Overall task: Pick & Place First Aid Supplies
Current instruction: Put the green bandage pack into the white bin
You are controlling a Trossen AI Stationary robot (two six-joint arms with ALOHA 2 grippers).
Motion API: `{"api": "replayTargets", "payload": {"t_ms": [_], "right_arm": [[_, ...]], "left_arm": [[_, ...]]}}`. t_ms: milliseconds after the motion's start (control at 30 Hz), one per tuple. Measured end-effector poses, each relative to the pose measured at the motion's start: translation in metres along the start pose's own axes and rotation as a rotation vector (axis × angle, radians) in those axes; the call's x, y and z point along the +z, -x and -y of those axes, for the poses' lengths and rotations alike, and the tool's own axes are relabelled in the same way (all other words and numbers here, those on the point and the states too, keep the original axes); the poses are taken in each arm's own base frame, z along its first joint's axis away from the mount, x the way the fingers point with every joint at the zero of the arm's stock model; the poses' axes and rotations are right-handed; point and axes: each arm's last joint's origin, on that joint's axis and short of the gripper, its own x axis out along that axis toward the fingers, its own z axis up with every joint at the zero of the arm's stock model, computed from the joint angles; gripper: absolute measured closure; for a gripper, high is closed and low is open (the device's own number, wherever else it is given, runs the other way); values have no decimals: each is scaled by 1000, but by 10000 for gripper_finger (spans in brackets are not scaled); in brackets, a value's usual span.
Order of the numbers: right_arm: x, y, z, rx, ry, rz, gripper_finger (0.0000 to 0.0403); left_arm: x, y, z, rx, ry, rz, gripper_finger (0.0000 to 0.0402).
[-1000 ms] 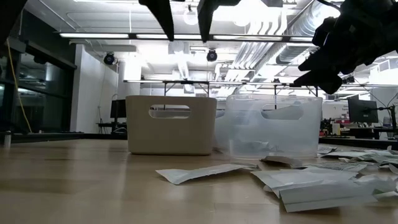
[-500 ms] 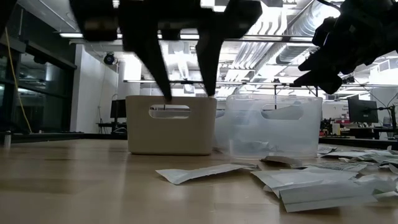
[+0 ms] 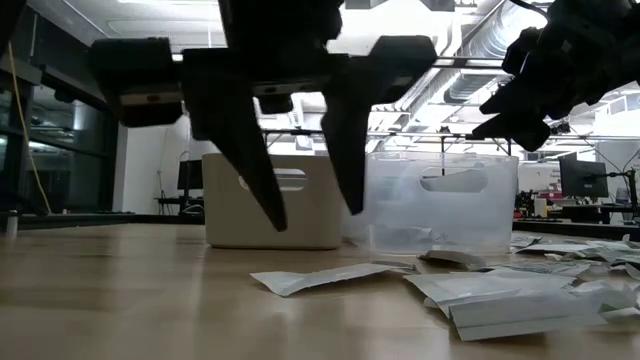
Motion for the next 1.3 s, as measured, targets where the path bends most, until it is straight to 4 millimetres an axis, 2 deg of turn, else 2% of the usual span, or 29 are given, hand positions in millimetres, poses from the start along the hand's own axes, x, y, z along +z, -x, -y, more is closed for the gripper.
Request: {"api": "replayTargets", "payload": {"t_ms": [467, 733, 900, 1300], "right_arm": [[0, 0, 0, 0, 0, 0, 181], [0, 0, 0, 1, 0, 2, 181], [0, 0, 0, 0, 0, 0, 181], [0, 0, 0, 0, 0, 0, 181]], "left_arm": [[2, -28, 2, -38, -2, 42, 209], [-1, -34, 1, -41, 25, 28, 214], [-3, -38, 2, -56, 58, 17, 252], [-4, -40, 5, -75, 83, 11, 387]]}}
